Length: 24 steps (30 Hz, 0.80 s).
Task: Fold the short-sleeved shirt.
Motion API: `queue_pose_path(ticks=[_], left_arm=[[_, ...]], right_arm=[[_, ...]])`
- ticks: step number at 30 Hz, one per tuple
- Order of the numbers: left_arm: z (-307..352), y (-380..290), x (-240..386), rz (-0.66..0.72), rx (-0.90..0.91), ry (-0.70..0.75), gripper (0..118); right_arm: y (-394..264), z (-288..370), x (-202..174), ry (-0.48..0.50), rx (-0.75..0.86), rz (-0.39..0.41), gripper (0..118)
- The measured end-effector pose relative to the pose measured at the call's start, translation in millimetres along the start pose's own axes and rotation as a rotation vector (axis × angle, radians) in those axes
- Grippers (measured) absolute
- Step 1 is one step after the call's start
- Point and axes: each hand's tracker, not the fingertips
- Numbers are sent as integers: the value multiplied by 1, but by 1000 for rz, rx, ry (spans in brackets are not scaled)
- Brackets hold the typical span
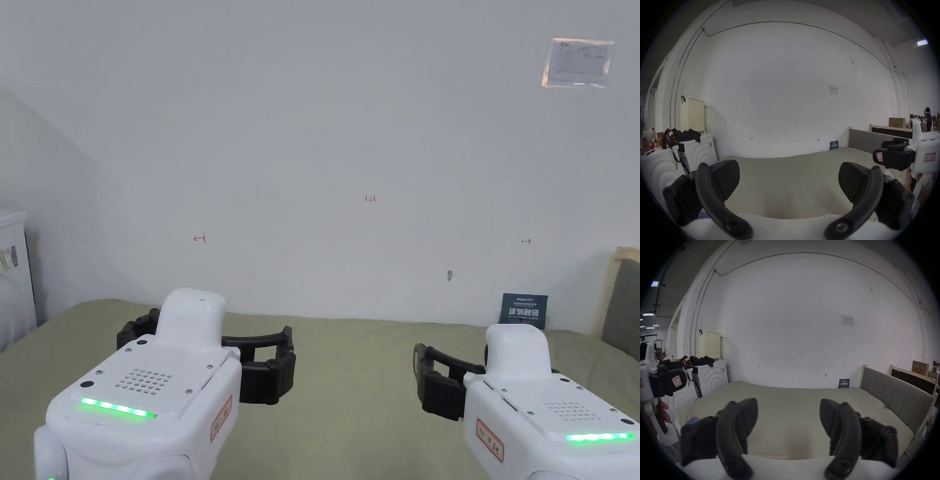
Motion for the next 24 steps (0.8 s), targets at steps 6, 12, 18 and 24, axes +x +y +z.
queue_pose_path(ticks=[6, 12, 18, 24], left_arm=[[1, -2, -3, 20, 2, 5, 118], [2, -4, -4, 32, 4, 4, 118], [0, -10, -8, 49, -9, 5, 118], [0, -12, -11, 57, -17, 2, 118]], right_arm=[[-2, -1, -3, 21, 14, 7, 109], [-4, -1, -3, 24, 19, 3, 115], [2, 1, 0, 21, 24, -71, 118], [2, 1, 2, 42, 12, -111, 118]])
